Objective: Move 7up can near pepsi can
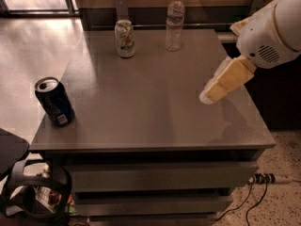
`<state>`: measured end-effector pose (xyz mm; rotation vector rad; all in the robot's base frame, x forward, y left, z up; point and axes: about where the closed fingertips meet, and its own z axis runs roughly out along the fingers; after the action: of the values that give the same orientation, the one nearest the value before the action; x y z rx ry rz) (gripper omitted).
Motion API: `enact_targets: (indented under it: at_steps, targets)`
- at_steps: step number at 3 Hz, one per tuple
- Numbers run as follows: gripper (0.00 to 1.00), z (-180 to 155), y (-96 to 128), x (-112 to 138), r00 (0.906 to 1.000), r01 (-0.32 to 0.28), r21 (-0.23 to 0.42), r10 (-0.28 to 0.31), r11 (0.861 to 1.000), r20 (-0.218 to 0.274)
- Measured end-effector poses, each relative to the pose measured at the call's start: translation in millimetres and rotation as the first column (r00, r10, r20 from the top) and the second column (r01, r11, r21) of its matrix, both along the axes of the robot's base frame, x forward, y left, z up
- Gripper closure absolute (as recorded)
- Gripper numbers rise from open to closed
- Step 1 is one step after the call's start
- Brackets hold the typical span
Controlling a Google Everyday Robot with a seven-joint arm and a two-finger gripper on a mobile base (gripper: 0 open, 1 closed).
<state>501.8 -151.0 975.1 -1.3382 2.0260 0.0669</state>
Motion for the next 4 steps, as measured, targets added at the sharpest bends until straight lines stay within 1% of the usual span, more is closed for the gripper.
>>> enact_targets:
  at_steps: [1, 2, 3, 4]
  targets:
    - [0.0, -2.5, 34.4, 41.5, 0.9957, -0.026, 0.134, 0.014, 0.991, 0.091]
    - [0.0, 13.8, 64.1, 99.8, 0.9741, -0.046, 0.245, -0.011, 0.968, 0.226]
    - [0.0, 13.4, 64.6, 98.7, 0.9748, -0.047, 0.243, -0.008, 0.969, 0.223]
    - [0.0, 9.9, 75.4, 120.7, 0.9763, -0.058, 0.27, -0.002, 0.961, 0.216]
